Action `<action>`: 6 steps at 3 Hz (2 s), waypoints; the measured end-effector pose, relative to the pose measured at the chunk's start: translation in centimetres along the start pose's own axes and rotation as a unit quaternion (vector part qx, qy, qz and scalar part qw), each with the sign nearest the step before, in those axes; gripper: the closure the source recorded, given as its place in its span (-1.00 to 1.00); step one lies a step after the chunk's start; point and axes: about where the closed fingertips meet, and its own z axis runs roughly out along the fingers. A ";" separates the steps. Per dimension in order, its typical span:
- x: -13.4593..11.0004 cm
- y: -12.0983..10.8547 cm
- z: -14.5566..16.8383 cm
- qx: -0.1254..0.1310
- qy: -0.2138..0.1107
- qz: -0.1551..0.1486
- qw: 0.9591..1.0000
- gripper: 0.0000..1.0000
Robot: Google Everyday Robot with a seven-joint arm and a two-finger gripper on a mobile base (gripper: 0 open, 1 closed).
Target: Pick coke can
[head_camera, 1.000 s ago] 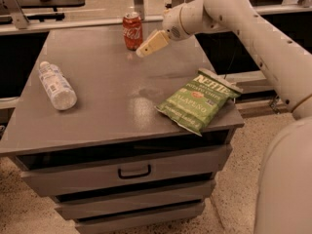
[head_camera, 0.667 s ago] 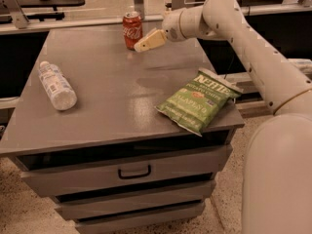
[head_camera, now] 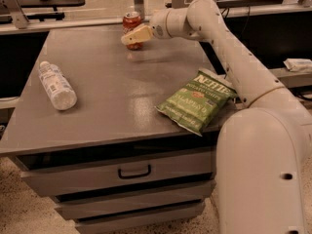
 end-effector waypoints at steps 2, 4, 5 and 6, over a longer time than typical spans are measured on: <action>0.0 1.6 3.2 -0.002 0.021 0.021 1.000 -0.65; 0.3 0.4 1.9 0.029 0.027 0.012 0.999 0.30; -1.9 1.1 -0.8 0.013 0.012 -0.007 1.000 0.77; -4.4 3.6 -4.4 -0.038 -0.008 -0.033 0.999 1.00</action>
Offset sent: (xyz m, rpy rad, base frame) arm 0.0104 0.0392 -0.0164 -0.0291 0.0806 -0.0579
